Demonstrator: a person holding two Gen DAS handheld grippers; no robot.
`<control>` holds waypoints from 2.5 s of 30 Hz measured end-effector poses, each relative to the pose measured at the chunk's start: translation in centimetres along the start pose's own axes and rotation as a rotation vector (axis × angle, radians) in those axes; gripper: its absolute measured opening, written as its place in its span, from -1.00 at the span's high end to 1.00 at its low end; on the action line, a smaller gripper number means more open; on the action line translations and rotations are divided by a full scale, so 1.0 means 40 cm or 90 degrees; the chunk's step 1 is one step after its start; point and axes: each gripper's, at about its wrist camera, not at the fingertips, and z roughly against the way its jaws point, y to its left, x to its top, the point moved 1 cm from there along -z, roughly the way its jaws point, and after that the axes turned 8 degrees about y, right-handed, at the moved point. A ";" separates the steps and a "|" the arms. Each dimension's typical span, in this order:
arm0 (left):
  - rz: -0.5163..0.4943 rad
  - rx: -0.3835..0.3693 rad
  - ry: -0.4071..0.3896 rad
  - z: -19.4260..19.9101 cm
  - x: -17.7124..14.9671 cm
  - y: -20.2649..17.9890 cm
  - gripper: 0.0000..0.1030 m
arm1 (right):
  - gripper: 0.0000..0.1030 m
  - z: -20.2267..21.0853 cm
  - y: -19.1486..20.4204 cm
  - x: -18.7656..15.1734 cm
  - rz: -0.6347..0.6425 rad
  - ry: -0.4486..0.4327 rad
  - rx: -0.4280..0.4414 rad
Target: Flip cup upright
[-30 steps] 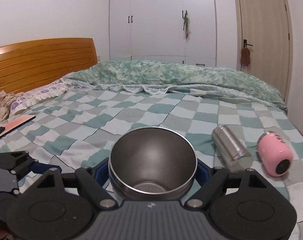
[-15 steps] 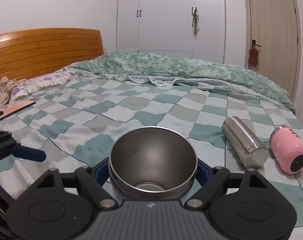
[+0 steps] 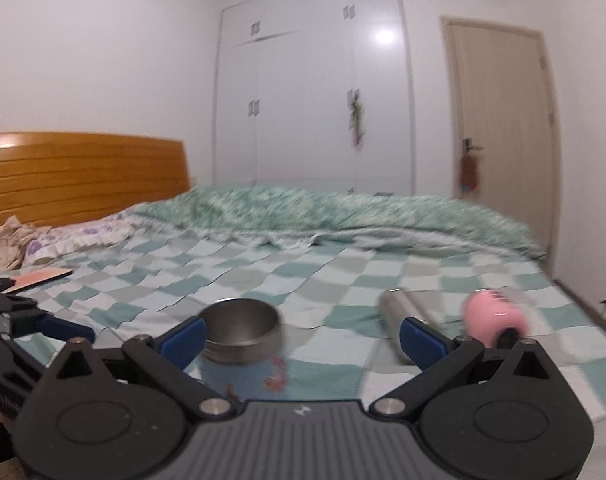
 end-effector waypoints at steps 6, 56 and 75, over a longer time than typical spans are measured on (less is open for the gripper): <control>0.026 0.008 -0.066 0.070 -0.026 -0.078 -1.00 | -1.00 0.138 -0.065 -0.049 -0.017 -0.038 -0.046; 0.093 0.087 -0.233 0.082 -0.265 -0.292 -1.00 | -1.00 0.334 -0.212 -0.346 -0.036 -0.057 -0.147; 0.087 0.088 -0.244 0.089 -0.268 -0.300 -1.00 | -1.00 0.333 -0.210 -0.346 -0.036 -0.059 -0.147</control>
